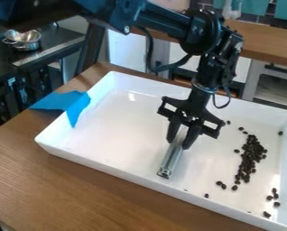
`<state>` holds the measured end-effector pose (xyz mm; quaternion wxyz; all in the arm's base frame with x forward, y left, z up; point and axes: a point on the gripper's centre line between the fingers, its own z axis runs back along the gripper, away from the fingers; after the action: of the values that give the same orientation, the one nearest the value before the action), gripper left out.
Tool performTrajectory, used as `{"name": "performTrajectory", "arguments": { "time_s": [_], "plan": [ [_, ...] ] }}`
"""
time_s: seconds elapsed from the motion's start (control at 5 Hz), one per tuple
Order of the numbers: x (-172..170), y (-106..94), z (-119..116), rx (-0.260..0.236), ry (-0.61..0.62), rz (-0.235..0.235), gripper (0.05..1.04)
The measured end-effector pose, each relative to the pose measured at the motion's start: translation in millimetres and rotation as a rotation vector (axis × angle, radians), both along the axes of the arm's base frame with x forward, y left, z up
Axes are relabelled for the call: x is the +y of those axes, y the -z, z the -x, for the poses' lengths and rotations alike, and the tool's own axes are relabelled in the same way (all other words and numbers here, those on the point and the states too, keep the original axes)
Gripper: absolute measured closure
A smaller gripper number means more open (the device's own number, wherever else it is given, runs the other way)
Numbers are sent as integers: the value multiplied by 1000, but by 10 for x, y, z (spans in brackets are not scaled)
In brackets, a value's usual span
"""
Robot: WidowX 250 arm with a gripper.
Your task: Sweep into pile
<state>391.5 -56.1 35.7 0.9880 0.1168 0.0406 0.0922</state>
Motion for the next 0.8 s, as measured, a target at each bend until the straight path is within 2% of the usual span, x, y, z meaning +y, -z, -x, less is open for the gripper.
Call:
{"name": "performTrajectory", "arguments": {
  "time_s": [0.4, 0.8],
  "plan": [
    [-90, 66, 95, -12, 4, 1, 745],
    [-209, 75, 249, -1, 9, 11, 745]
  ]
}}
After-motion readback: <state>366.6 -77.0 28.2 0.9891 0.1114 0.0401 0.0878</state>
